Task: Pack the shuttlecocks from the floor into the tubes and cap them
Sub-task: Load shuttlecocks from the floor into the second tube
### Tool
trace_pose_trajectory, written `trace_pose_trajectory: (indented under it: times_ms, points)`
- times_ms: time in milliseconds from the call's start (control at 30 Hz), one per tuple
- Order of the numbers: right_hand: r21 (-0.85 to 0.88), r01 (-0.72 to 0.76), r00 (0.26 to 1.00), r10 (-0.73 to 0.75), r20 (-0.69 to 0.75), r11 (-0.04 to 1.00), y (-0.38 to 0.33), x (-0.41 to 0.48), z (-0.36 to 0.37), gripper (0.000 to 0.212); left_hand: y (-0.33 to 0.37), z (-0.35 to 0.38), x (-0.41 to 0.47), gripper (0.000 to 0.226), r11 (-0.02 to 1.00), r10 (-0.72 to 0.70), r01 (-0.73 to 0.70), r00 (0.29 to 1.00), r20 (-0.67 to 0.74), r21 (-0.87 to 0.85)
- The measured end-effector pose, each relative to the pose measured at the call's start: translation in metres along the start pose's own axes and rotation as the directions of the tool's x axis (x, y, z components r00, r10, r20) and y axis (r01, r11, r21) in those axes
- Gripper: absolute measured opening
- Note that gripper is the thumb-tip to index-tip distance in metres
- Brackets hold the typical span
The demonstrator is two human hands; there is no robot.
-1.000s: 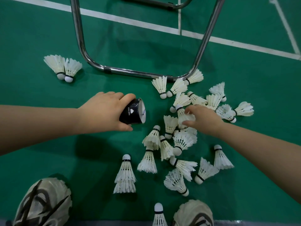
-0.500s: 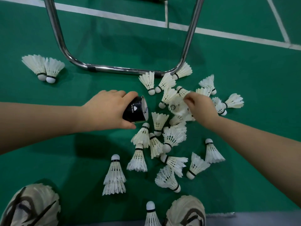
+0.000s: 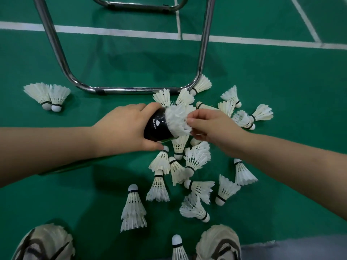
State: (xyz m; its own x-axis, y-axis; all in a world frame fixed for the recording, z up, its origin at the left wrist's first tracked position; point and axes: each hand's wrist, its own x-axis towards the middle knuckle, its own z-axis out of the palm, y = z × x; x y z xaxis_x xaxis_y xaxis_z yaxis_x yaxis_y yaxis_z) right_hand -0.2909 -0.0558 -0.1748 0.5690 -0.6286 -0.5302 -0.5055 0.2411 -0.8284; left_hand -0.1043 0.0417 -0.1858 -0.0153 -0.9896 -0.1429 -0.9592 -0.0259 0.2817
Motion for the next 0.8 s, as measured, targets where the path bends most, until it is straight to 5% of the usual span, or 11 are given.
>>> trace_pose_trajectory:
  times_ms: [200,300,467,600,700,800]
  points:
    - [-0.313,0.257,0.937,-0.315,-0.15,0.914,-0.007,-0.024,0.001,0.006,0.021,-0.022,0.0,0.091,0.998,0.034,-0.032,0.999,0.027,-0.06]
    - [-0.454,0.367,0.895,-0.441,-0.066,0.812,-0.007,-0.04,-0.007,0.034,0.028,-0.021,0.003,0.089,0.996,0.016,-0.014,1.0,0.015,-0.086]
    - [-0.588,0.375,0.927,-0.306,0.219,0.717,0.012,-0.052,0.001,0.062,0.045,-0.005,0.003,0.087,0.989,-0.014,0.011,1.0,-0.017,-0.148]
    - [-0.612,0.208,0.957,-0.028,0.29,0.763,0.017,-0.045,0.012,0.006,0.06,0.023,-0.007,0.085,0.988,0.014,-0.022,0.998,-0.057,-0.15]
    - [-0.646,0.137,0.913,0.157,0.376,0.751,0.023,-0.035,0.015,0.012,0.063,0.037,-0.013,0.082,0.992,0.012,-0.019,0.998,-0.057,-0.122]
    - [-0.495,0.161,0.934,0.03,0.355,0.854,0.024,-0.029,0.019,0.012,0.056,0.039,-0.01,0.082,0.991,-0.044,0.035,0.997,-0.067,-0.128]
